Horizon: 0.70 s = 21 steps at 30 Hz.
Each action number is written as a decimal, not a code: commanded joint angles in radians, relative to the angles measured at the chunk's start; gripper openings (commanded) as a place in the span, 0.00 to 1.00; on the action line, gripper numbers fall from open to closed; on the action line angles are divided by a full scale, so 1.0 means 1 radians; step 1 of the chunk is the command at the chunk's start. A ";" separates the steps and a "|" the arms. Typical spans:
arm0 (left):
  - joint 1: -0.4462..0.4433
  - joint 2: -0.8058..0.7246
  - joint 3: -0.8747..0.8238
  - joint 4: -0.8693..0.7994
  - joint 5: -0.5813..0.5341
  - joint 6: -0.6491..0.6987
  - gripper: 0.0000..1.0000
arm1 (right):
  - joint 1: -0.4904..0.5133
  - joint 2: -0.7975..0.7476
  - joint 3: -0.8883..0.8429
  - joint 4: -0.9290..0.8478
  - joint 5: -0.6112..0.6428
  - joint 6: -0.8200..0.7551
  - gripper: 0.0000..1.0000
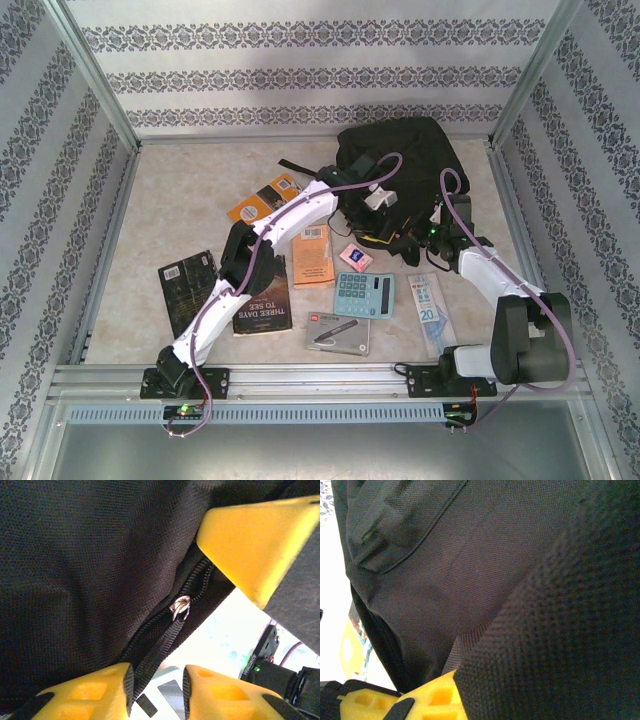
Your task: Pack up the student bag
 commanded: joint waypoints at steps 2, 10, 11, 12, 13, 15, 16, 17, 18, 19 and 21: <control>-0.020 0.043 -0.004 -0.059 -0.002 0.036 0.20 | -0.006 -0.013 0.046 0.082 -0.023 0.016 0.00; -0.019 -0.028 0.000 -0.061 -0.263 0.080 0.40 | -0.008 -0.030 0.037 0.056 -0.018 -0.012 0.00; -0.019 -0.038 -0.008 -0.053 -0.288 0.091 0.43 | -0.010 -0.034 0.034 0.056 -0.021 -0.013 0.00; -0.019 -0.048 -0.016 -0.046 -0.316 0.101 0.45 | -0.011 -0.036 0.034 0.056 -0.024 -0.013 0.00; -0.019 -0.054 -0.020 -0.040 -0.337 0.111 0.46 | -0.012 -0.037 0.034 0.056 -0.030 -0.013 0.00; -0.019 -0.042 -0.007 -0.042 -0.365 0.122 0.47 | -0.013 -0.035 0.034 0.058 -0.038 -0.012 0.00; -0.019 -0.029 0.005 -0.048 -0.373 0.123 0.47 | -0.013 -0.035 0.035 0.062 -0.042 -0.009 0.00; -0.019 -0.016 0.018 -0.054 -0.371 0.123 0.47 | -0.013 -0.032 0.035 0.066 -0.046 -0.008 0.00; -0.019 -0.005 0.023 -0.050 -0.363 0.121 0.46 | -0.013 -0.028 0.038 0.068 -0.052 -0.004 0.00; -0.020 0.006 0.023 -0.045 -0.355 0.117 0.46 | -0.013 -0.022 0.041 0.071 -0.059 0.000 0.00; -0.023 0.025 0.025 -0.033 -0.350 0.112 0.45 | -0.014 -0.012 0.045 0.083 -0.078 0.009 0.00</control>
